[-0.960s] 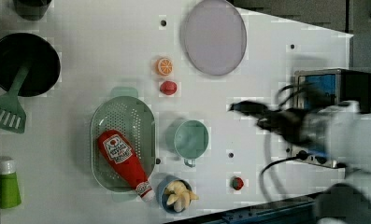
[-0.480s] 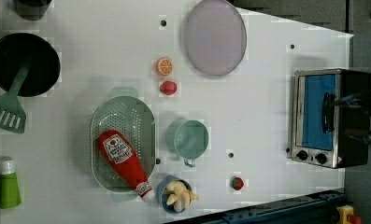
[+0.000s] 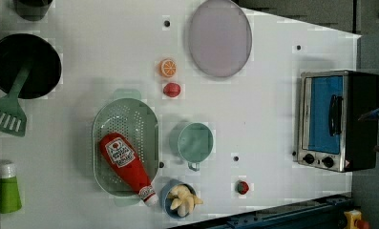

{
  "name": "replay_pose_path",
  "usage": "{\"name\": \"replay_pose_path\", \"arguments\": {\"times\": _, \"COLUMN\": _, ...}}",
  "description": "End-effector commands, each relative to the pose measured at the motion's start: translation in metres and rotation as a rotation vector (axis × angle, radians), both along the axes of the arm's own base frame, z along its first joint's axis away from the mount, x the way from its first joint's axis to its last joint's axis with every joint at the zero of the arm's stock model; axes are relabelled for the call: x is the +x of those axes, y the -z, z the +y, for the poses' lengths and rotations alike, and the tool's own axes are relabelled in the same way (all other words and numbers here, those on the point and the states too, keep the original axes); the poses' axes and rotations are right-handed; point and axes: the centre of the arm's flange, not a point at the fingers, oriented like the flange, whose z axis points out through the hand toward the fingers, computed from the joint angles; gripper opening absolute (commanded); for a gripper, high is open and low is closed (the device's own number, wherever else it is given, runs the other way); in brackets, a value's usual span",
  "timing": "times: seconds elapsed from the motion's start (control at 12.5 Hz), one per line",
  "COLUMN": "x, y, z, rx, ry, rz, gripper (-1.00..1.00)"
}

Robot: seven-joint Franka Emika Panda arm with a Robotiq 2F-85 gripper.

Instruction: Pick Ketchup from the table and place it in strainer.

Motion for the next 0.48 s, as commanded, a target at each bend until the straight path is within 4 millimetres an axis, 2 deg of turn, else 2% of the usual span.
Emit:
{"name": "replay_pose_path", "arguments": {"times": 0.08, "x": -0.0001, "y": -0.0265, "z": 0.0317, "rx": 0.005, "ry": -0.021, "rz": -0.063, "gripper": 1.0}}
{"name": "replay_pose_path", "arguments": {"times": 0.48, "x": -0.0016, "y": -0.0274, "z": 0.0341, "rx": 0.051, "ry": -0.039, "rz": -0.056, "gripper": 1.0}}
